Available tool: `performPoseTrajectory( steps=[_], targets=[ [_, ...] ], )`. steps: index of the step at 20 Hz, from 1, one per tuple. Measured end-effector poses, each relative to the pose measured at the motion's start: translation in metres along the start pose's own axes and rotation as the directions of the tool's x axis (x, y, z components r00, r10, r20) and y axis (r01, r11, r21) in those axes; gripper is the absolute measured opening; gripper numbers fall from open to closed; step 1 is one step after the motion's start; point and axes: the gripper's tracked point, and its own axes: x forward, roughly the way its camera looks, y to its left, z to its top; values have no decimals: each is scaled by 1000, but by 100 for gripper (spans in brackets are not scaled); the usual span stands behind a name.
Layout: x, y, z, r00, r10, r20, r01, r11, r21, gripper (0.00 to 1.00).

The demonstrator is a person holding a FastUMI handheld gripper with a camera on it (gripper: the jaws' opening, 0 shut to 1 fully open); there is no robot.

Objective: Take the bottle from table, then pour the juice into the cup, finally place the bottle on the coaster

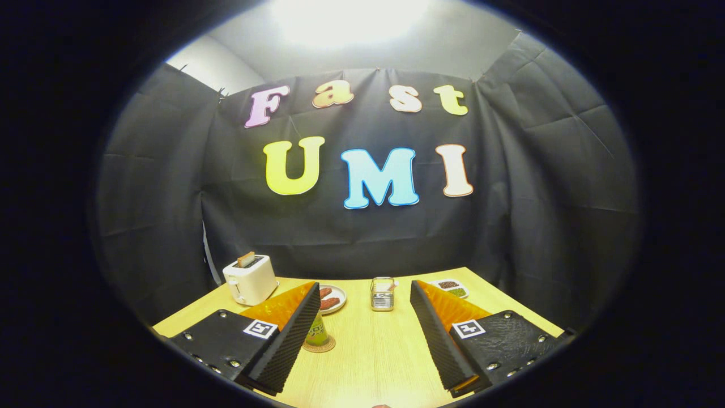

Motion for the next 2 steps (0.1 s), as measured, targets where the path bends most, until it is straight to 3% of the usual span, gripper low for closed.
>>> performPoseTrajectory(
  steps=[2],
  targets=[
    [4,-3,7,1000,4,8,-4,1000,-18,97]
  ],
)
